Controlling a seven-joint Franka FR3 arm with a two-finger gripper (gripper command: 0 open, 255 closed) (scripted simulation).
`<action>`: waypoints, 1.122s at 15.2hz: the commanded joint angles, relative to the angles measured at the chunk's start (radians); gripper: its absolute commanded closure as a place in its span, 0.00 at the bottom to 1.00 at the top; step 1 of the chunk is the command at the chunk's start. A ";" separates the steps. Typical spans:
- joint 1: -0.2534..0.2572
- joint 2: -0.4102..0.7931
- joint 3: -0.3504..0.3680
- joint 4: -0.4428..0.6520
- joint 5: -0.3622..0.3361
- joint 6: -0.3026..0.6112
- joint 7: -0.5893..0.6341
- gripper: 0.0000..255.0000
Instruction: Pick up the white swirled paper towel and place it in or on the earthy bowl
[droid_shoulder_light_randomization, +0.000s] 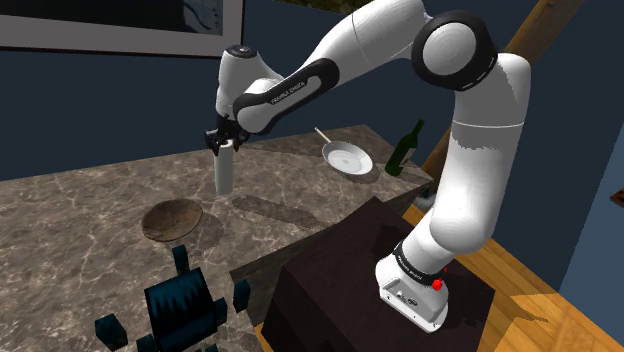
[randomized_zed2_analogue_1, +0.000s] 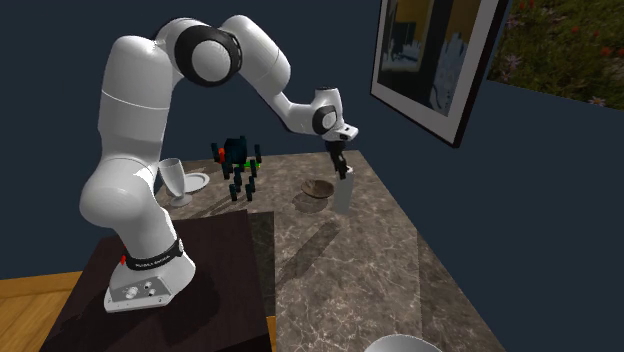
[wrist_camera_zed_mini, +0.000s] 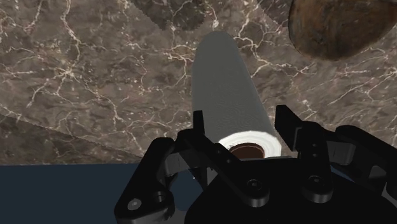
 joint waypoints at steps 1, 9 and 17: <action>-0.003 -0.015 0.007 0.007 0.011 -0.022 -0.008 1.00; -0.019 -0.081 0.031 0.027 0.055 -0.103 -0.045 1.00; 0.018 -0.125 0.060 0.082 0.075 -0.207 -0.010 1.00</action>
